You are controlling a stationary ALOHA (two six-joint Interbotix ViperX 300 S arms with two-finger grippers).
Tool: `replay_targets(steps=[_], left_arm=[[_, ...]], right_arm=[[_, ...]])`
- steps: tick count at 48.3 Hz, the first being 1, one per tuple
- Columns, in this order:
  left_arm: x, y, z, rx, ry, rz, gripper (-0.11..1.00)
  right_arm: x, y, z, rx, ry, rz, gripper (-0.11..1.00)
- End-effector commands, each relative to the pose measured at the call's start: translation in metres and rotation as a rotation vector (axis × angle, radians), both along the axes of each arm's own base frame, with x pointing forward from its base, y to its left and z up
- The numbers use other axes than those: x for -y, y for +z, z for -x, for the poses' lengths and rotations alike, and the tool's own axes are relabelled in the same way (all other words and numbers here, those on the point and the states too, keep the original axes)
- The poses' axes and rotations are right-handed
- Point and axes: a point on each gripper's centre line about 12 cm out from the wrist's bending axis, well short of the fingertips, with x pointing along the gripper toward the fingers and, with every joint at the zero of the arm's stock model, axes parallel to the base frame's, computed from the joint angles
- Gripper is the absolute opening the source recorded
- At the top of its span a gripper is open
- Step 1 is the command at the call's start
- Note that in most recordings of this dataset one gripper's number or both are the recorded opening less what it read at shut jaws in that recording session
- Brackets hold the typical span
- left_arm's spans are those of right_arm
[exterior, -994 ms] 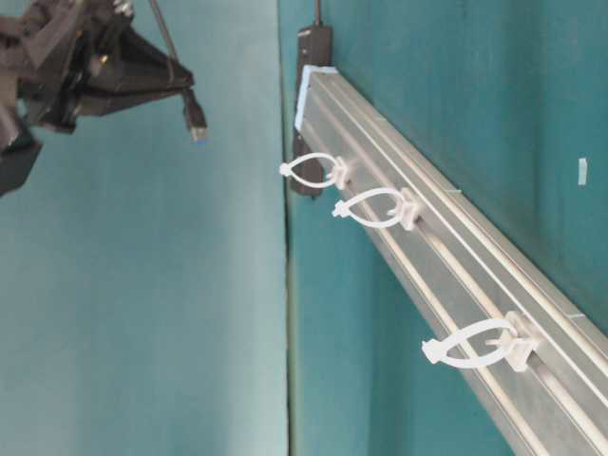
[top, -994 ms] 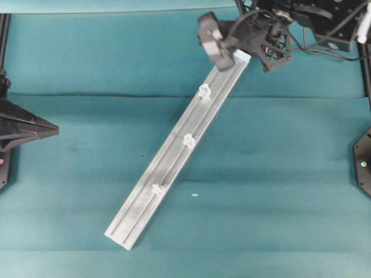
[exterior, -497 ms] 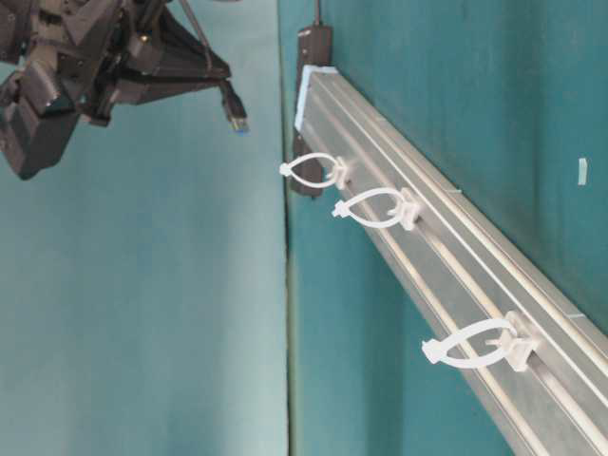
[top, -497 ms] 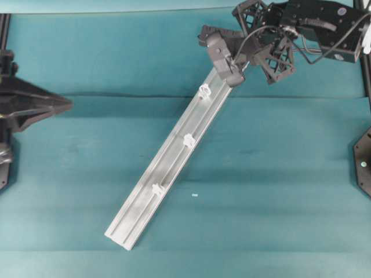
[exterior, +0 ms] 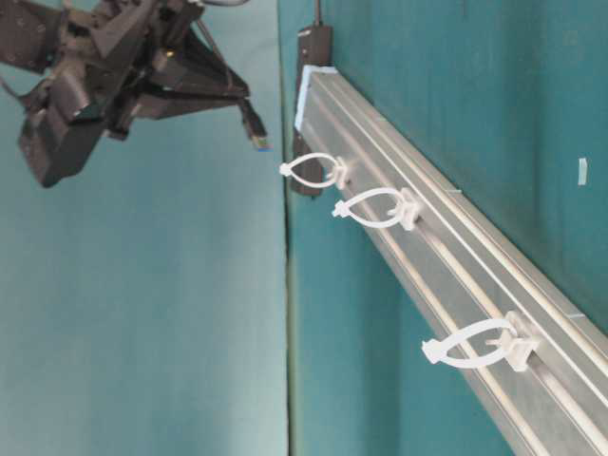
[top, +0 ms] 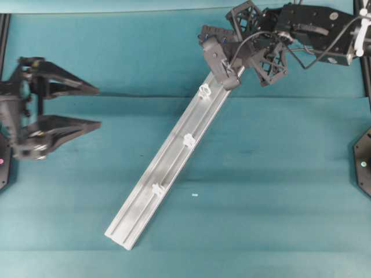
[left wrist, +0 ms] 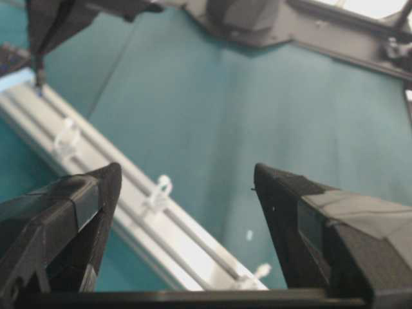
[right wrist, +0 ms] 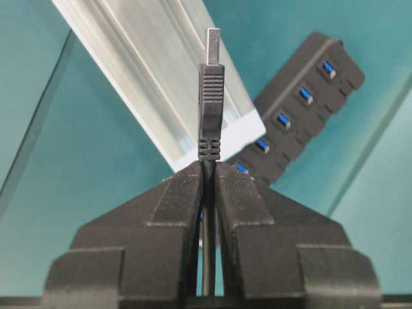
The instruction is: Pass the USB cable through three rings with both arms.
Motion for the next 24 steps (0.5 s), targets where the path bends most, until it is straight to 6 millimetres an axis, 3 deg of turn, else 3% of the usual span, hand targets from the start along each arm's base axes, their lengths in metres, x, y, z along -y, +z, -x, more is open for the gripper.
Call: replay_targets(steps=[1, 15, 24], left_arm=[[-0.009, -0.005, -0.017, -0.027, 0.026, 0.007, 0.9], [-0.034, -0.032, -0.032, -0.079, 0.094, -0.005, 0.9], [-0.038, -0.043, -0.044, -0.093, 0.092, -0.03, 0.9]], right_arm=[[-0.002, -0.004, -0.003, 0.001, 0.03, 0.005, 0.08], [-0.005, -0.013, -0.001, 0.006, 0.037, 0.0, 0.08], [-0.01, -0.018, -0.005, 0.036, 0.045, -0.008, 0.08]])
